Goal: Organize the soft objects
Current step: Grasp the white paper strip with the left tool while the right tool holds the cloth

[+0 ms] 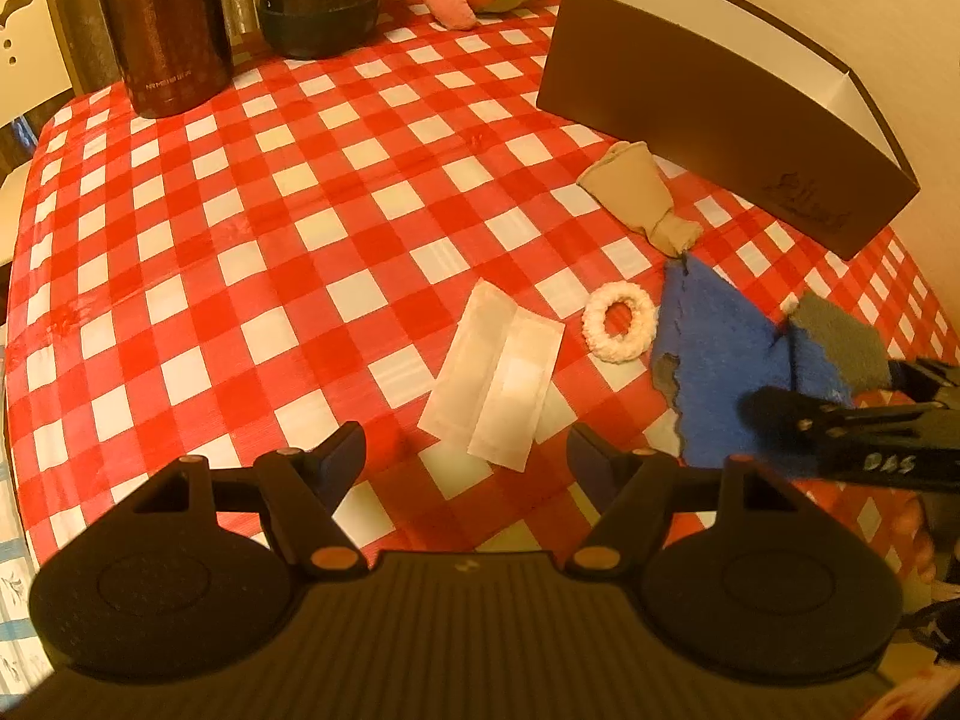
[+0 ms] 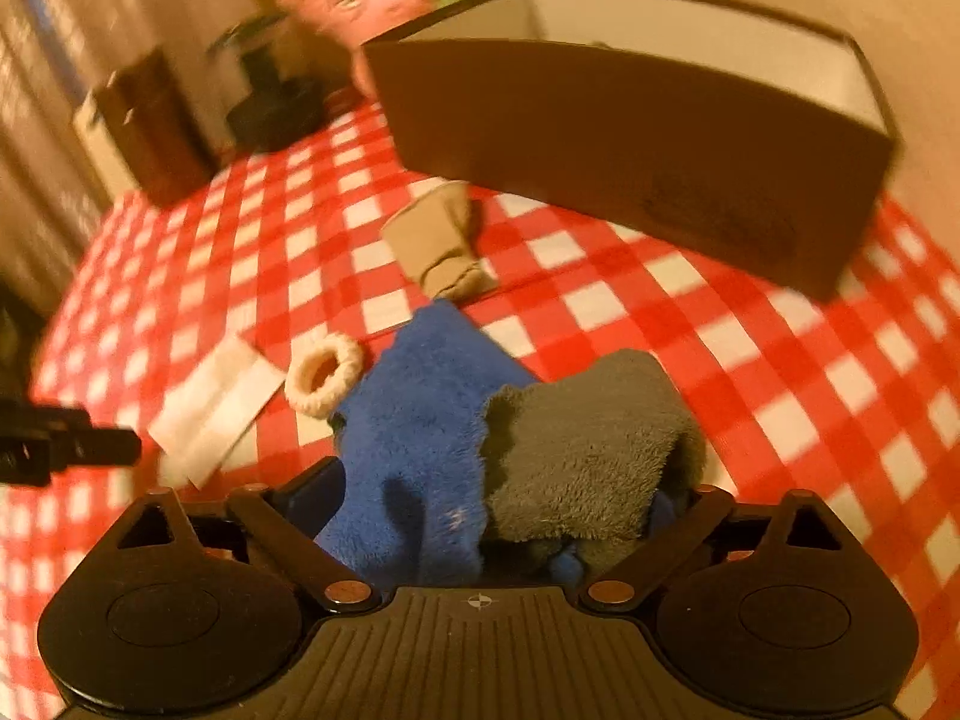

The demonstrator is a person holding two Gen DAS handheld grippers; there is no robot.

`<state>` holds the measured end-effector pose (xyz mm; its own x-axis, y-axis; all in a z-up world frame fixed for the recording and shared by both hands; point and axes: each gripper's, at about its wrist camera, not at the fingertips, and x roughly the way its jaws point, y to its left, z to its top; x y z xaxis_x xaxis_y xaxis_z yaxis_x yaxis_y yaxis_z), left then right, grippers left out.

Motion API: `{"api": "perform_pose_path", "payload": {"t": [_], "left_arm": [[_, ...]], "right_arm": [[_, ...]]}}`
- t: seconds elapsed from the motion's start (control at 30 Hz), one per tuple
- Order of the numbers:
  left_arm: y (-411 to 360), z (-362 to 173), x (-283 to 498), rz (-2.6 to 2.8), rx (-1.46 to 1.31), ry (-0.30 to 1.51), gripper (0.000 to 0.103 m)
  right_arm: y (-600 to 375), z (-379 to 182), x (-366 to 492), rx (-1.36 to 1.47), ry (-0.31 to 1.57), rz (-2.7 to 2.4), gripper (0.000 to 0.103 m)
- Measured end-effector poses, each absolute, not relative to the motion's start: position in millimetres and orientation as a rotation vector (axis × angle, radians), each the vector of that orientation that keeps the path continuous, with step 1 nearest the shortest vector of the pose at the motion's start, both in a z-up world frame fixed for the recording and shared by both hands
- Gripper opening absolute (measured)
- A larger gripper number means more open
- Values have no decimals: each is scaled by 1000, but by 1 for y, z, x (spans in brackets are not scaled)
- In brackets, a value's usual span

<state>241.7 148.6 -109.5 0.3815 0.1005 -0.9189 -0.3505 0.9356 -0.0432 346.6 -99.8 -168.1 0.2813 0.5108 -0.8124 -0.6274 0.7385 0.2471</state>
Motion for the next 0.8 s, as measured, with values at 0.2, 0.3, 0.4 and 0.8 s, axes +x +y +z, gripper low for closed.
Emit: {"api": "perform_pose_path", "payload": {"t": [0.2,0.3,0.4,0.8], "left_arm": [[147,-114,245,280,-224,1146,72],[146,-120,250,266,-185,1151,72],[148,-126,255,250,-141,1151,72],[166,-151,287,155,-154,1189,54]], "right_arm": [[-72,-183,337,-282,973,737,96],[-69,-191,339,-308,964,725,90],[-73,-190,341,-336,936,709,62],[-104,-181,364,-255,976,714,37]]}}
